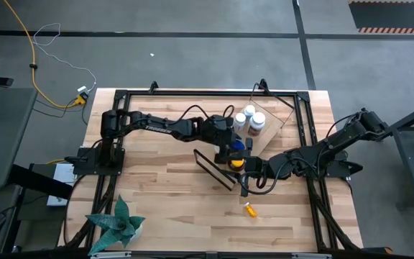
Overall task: Pick and place medicine bottles onto shelf by color
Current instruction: Put the blue medicine bottle on the shelf, then adjust the yellow medicine bottle on the shelf
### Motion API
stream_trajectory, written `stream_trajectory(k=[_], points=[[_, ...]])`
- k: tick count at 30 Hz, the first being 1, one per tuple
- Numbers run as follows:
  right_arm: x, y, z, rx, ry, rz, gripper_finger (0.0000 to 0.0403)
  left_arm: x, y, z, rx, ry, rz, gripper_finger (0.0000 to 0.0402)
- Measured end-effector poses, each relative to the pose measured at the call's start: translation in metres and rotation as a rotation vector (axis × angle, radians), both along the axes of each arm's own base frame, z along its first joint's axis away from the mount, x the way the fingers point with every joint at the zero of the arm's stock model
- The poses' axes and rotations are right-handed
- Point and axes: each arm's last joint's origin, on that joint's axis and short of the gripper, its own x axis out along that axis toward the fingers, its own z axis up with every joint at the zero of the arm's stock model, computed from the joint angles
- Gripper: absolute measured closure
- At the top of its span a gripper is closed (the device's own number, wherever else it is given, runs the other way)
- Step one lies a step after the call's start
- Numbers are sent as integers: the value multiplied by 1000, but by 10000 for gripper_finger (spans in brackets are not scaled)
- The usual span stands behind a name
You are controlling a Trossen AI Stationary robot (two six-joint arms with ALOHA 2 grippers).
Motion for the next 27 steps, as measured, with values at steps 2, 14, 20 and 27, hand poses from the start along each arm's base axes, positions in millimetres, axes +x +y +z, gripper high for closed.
stream_trajectory(k=[2, 14, 20, 27], points=[[0, 0, 0, 0, 0, 0, 237, 0, 0, 0, 5, 2, 14, 145], [0, 0, 0, 0, 0, 0, 237, -16, 14, 35, 78, -29, 140, 117], [0, 0, 0, 0, 1, 0, 237, -43, 22, 75, 110, -36, 233, 119], [0, 0, -1, -1, 9, 0, 237, -88, 23, 123, 29, -75, 344, 119]])
